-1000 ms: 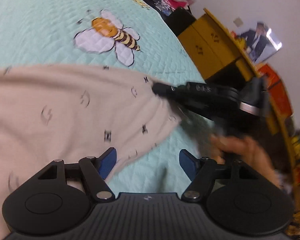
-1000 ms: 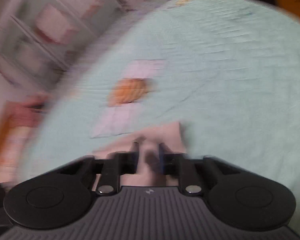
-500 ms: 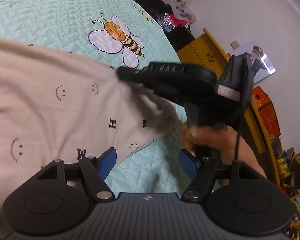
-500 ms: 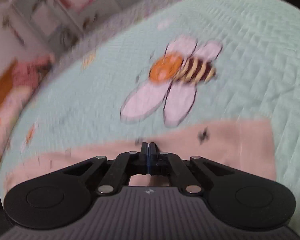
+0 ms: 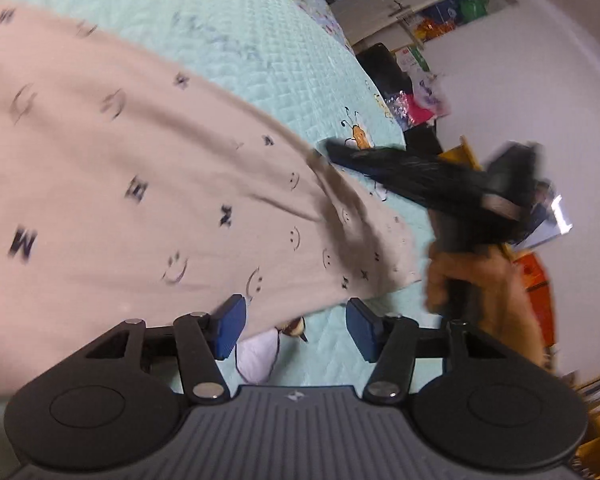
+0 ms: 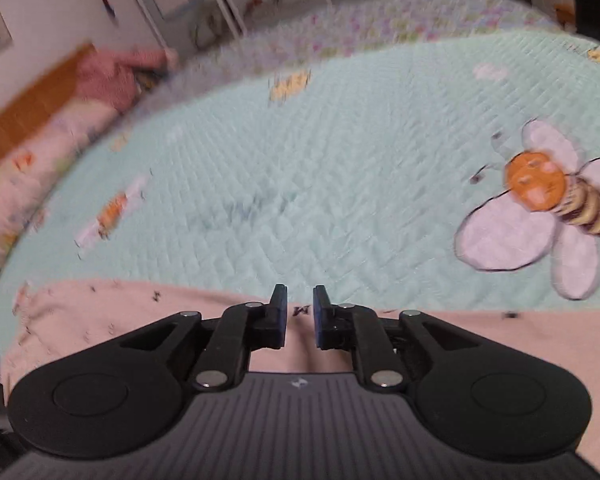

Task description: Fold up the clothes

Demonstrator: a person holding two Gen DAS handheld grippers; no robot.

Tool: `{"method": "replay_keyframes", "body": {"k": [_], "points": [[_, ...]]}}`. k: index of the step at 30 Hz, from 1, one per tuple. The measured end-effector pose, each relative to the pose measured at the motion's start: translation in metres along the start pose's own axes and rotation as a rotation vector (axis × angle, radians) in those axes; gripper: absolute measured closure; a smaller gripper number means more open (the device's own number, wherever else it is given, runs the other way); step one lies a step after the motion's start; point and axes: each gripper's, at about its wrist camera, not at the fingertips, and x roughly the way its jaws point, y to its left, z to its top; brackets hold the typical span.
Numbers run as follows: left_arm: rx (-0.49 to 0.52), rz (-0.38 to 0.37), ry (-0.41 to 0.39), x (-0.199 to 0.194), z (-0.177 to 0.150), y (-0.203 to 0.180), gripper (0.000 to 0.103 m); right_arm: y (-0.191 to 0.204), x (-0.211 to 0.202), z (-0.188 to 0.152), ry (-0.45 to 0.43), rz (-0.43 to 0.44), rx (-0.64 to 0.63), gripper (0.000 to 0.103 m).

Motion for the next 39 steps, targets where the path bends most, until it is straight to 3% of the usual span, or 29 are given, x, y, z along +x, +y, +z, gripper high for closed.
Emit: {"method": "replay_keyframes", "body": {"k": [1,4,5,6,7,10,12,13,16,17,20,22,24,26,29,32,34,36,39], "points": [[-0.011,-0.001,0.004,0.0,0.0,0.0,0.044,0.0,0.011,0.001,0.016,-0.027,-0.012,0.103],[0.025,0.016,0.021,0.0,0.0,-0.006,0.044,0.0,0.013,0.006,-0.062,-0.092,0.011,0.103],[0.037,0.019,0.025,0.001,0.0,-0.007,0.044,0.0,0.009,0.009,-0.099,-0.107,0.032,0.096],[0.044,0.017,0.029,0.0,-0.001,-0.007,0.044,-0.001,0.005,0.012,-0.136,-0.121,0.054,0.096],[0.045,0.01,0.032,0.0,-0.001,-0.005,0.044,0.002,0.0,0.01,-0.146,-0.094,0.065,0.096],[0.039,-0.005,0.033,0.002,0.0,0.0,0.045,0.019,-0.012,0.0,-0.105,0.027,0.061,0.096],[0.046,0.0,0.029,0.003,0.0,0.0,0.045,0.024,0.011,-0.002,-0.013,-0.033,0.019,0.097],[0.051,0.005,0.028,0.004,0.0,-0.001,0.045,0.025,0.025,-0.003,0.032,-0.071,-0.002,0.103],[0.054,0.01,0.028,0.005,0.0,-0.002,0.045,0.012,0.027,0.01,-0.092,-0.104,0.122,0.099],[0.05,0.009,0.03,0.004,0.001,-0.002,0.045,0.013,0.022,0.009,-0.128,-0.084,0.155,0.094],[0.035,0.011,0.035,0.003,0.001,0.0,0.047,0.021,0.008,0.002,-0.185,0.034,0.209,0.094],[0.035,0.016,0.03,0.002,0.0,-0.001,0.047,0.031,0.004,-0.007,-0.138,0.098,0.182,0.094],[0.048,0.026,0.018,0.003,-0.003,-0.004,0.047,0.039,0.012,-0.013,-0.025,0.15,0.148,0.094],[0.059,0.03,0.006,0.0,-0.007,-0.004,0.047,0.042,0.04,-0.01,0.057,0.113,0.101,0.103],[0.059,0.031,-0.001,-0.002,-0.009,-0.004,0.047,0.022,0.061,0.008,-0.012,0.154,0.225,0.103],[0.05,0.03,0.002,-0.003,-0.009,-0.002,0.047,0.016,0.065,0.018,-0.129,0.116,0.276,0.102],[0.043,0.026,0.008,-0.005,-0.008,-0.001,0.047,0.017,0.056,0.018,-0.194,0.09,0.27,0.093],[0.04,0.02,0.009,-0.006,-0.009,0.001,0.047,0.013,0.045,0.008,-0.191,0.226,0.308,0.093],[0.043,0.014,0.002,-0.008,-0.011,0.003,0.047,0.024,0.043,-0.008,-0.065,0.426,0.268,0.082]]}}
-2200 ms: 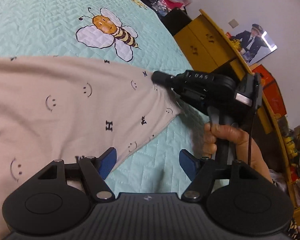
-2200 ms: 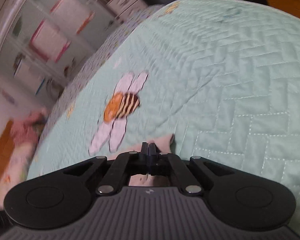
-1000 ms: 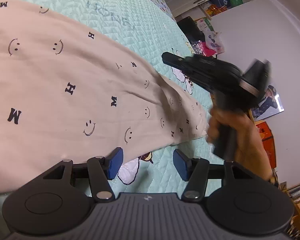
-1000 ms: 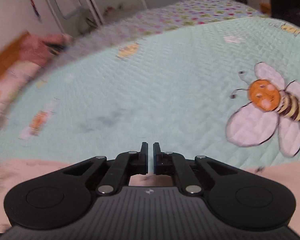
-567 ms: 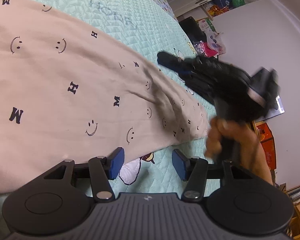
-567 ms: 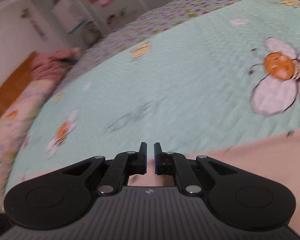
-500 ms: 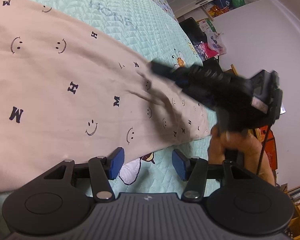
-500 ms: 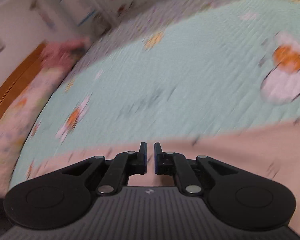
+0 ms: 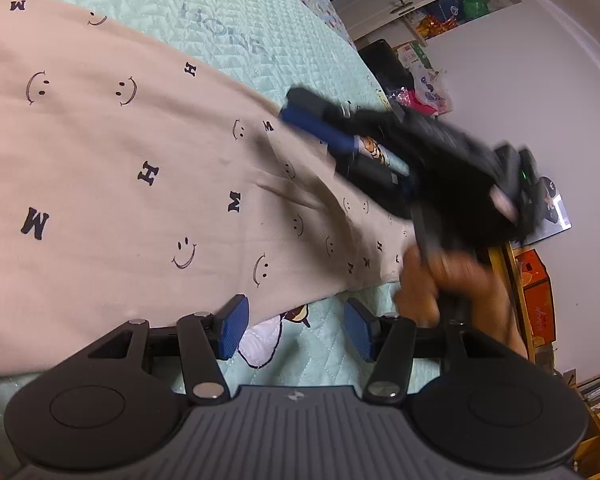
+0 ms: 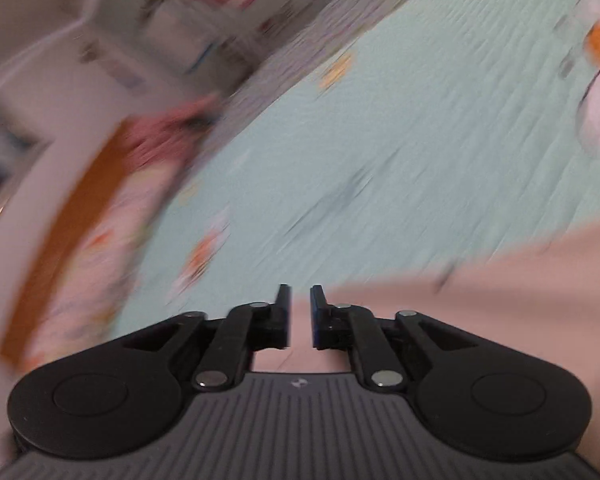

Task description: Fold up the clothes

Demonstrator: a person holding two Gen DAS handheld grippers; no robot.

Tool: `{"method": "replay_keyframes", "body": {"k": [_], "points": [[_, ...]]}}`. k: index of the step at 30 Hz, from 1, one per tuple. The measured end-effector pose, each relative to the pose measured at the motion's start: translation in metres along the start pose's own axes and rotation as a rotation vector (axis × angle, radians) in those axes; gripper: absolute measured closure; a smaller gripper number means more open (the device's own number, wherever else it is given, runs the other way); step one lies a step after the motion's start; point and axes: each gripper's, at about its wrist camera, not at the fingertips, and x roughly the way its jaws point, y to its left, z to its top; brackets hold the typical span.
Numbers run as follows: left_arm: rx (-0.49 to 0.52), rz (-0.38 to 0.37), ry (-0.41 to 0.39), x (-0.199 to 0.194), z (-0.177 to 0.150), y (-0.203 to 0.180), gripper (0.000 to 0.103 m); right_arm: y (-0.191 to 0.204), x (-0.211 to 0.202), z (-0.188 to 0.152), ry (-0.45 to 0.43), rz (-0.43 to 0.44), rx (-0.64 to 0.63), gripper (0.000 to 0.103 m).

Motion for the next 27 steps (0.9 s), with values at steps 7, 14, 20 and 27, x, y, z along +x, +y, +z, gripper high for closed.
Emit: {"method": "replay_keyframes", "body": {"k": [7,14,20,27], "points": [[0.034,0.007,-0.018,0.0,-0.004,-0.004,0.047,-0.01,0.067,0.02,0.121,-0.044,0.022,0.103],[0.036,0.0,-0.02,-0.007,-0.002,-0.007,0.047,0.019,0.067,0.034,0.051,-0.035,-0.038,0.095],[0.092,-0.002,-0.171,-0.078,-0.001,-0.006,0.044,0.061,0.072,-0.011,0.21,0.137,-0.072,0.091],[-0.098,0.099,-0.167,-0.111,-0.001,0.069,0.054,0.074,0.132,-0.01,0.179,-0.068,-0.061,0.103]]}}
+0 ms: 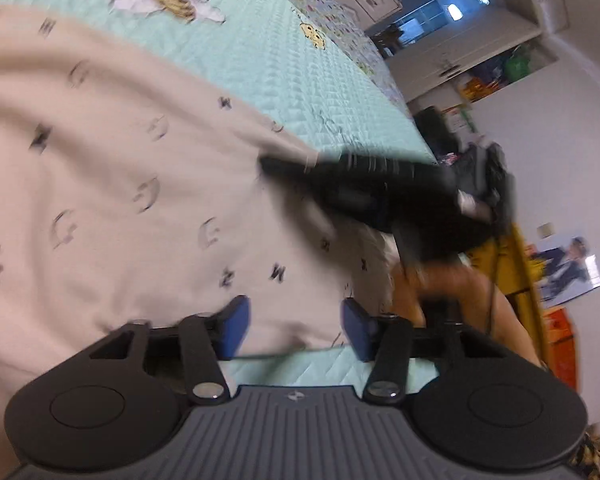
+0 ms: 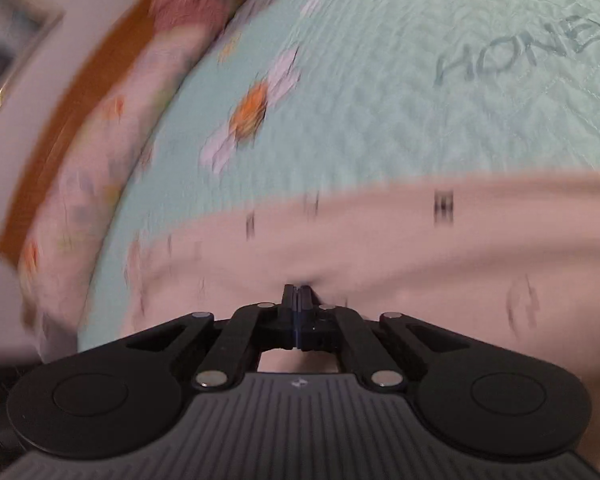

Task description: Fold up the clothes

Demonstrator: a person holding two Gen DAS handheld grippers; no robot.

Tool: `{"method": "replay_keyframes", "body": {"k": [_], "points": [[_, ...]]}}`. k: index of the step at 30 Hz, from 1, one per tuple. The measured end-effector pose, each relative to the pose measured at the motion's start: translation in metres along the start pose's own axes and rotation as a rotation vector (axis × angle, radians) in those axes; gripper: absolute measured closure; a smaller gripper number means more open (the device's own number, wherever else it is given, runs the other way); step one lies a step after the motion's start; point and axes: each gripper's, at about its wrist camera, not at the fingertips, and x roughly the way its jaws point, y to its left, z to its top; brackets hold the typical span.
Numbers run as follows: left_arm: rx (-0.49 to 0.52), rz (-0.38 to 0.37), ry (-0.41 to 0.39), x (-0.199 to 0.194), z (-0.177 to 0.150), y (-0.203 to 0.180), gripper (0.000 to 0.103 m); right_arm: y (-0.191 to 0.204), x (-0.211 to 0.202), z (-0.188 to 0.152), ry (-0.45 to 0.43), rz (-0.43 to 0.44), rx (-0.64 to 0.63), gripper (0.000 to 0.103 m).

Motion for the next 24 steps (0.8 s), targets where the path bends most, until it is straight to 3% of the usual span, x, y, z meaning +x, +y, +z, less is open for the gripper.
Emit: {"method": "replay_keyframes", "body": {"k": [2,4,9,12,13,15,18,19,24], "points": [[-0.018,-0.017,-0.002,-0.002,-0.003,0.004,0.056,0.01,0.002,0.007,-0.079,-0.072,-0.005,0.103],[-0.022,-0.022,-0.001,-0.004,-0.005,0.004,0.056,0.027,0.004,0.006,-0.113,-0.09,-0.025,0.095],[0.006,0.024,-0.058,-0.039,-0.003,0.005,0.05,0.081,0.037,-0.013,0.074,0.102,-0.124,0.087],[-0.049,0.076,-0.08,-0.064,-0.003,0.03,0.049,0.097,0.071,-0.017,0.148,0.096,-0.141,0.085],[-0.079,0.081,-0.082,-0.071,-0.004,0.041,0.05,0.099,0.083,-0.016,0.157,0.082,-0.142,0.091],[-0.12,0.052,-0.082,-0.081,-0.008,0.059,0.057,0.089,0.089,-0.009,0.111,0.069,-0.083,0.103],[-0.148,0.001,-0.078,-0.091,-0.009,0.069,0.058,0.085,0.094,-0.001,0.023,0.049,0.008,0.103],[-0.141,-0.01,-0.081,-0.095,-0.01,0.07,0.055,0.088,0.092,-0.002,0.002,0.045,0.026,0.096],[-0.127,-0.079,-0.153,-0.126,-0.011,0.085,0.045,0.13,0.096,-0.026,0.076,0.126,-0.075,0.09]]}}
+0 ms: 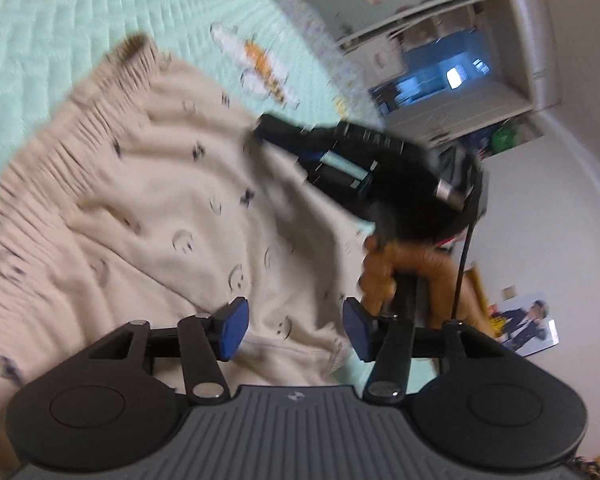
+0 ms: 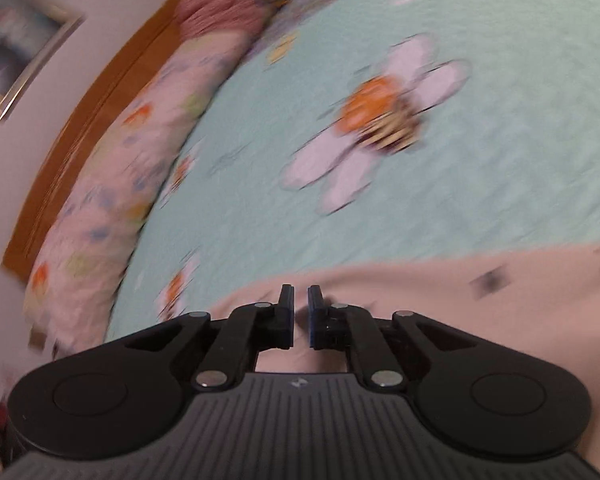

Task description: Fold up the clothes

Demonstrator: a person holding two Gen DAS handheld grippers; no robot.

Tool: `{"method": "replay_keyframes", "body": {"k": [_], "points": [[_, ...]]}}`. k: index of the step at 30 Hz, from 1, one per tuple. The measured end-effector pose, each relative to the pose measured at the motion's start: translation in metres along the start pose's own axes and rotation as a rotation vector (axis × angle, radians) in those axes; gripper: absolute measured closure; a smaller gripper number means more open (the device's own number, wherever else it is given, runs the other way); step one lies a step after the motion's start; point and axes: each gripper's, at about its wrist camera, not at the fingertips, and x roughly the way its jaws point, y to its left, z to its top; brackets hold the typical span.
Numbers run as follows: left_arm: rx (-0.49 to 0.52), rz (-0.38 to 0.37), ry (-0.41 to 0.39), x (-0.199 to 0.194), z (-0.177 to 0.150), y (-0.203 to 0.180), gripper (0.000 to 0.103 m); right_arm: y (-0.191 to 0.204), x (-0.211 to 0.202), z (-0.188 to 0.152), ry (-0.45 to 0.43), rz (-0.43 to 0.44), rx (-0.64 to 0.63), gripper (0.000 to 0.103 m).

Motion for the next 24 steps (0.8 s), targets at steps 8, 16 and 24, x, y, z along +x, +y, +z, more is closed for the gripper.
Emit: {"method": "replay_keyframes", "body": {"k": [8,16,24], "points": [[-0.048,0.078,-0.032,-0.016,0.005,0.02,0.053,0.011,0.032,0.009,-0.038,-0.111,-0.019,0.101],[0.002,0.09,-0.032,-0.04,-0.007,0.016,0.046,0.016,-0.082,-0.059,-0.146,-0.05,0.031,0.074],[0.036,0.092,0.064,-0.046,-0.032,0.009,0.044,-0.01,-0.18,-0.191,-0.246,-0.088,0.215,0.047]]}}
